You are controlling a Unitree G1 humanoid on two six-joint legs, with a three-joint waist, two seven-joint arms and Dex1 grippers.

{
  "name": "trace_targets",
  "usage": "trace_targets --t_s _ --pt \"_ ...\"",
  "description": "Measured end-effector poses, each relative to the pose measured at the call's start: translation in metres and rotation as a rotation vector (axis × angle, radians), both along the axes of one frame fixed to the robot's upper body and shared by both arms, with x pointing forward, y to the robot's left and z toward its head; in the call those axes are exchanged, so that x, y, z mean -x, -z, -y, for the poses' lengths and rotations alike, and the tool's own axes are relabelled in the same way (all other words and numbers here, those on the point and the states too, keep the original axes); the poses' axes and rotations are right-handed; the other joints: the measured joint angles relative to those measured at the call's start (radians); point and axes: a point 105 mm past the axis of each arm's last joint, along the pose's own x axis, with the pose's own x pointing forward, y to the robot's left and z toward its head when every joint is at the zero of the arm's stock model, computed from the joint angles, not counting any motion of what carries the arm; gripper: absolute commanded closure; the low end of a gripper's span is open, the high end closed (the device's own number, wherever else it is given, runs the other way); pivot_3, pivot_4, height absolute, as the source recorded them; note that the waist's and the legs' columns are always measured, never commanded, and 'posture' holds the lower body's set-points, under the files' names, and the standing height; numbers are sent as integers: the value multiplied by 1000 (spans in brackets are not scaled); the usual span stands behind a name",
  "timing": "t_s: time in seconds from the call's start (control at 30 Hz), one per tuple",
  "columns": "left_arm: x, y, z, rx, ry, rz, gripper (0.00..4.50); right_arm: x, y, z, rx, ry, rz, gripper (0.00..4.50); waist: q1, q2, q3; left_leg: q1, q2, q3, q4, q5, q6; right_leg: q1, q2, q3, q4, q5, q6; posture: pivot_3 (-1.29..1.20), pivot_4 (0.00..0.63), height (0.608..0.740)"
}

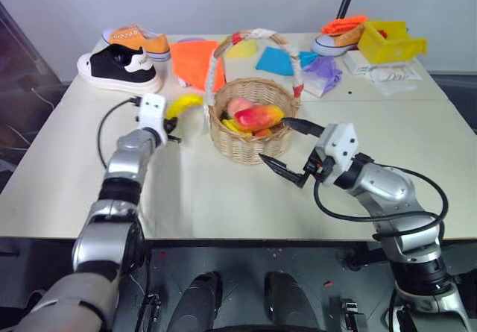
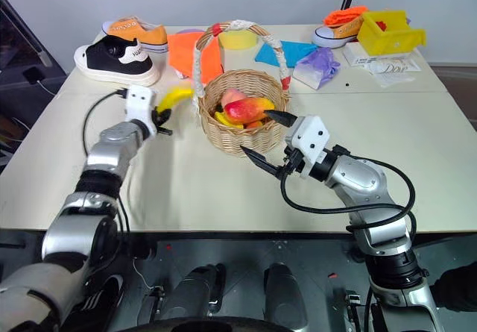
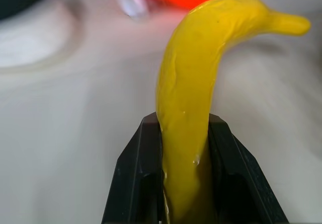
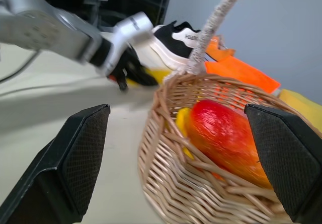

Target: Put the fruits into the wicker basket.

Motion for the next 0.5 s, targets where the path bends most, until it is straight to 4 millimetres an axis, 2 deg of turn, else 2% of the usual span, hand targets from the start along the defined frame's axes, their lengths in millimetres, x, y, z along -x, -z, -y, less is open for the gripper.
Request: trace_targets --t_s 0.07,0.2,0.3,0.4,0.5 --pt "26 -7 -9 11 50 30 4004 -1 -2 4 -6 11 1 0 -1 0 0 0 0 0 0 0 0 -1 0 1 0 0 0 0 150 740" --pt "90 -13 -1 34 292 7 4004 -5 -2 18 -37 53 -16 0 9 0 0 -1 1 0 0 0 0 0 -1 1 0 0 -1 0 150 740" --pt "118 -43 8 131 440 42 4004 -11 2 26 -45 82 -32 0 19 0 0 0 0 -2 2 0 0 4 -1 -2 -1 0 -2 0 150 740" --pt "125 -65 22 144 515 102 4004 -14 5 28 -46 89 -41 0 26 1 -1 2 0 -1 2 0 0 5 -1 -2 -2 -1 -4 0 150 740" --pt "113 -62 61 213 566 106 4004 -17 2 24 -43 72 -28 0 34 1 -1 2 0 0 3 0 0 6 -1 -2 -2 0 -1 0 150 740"
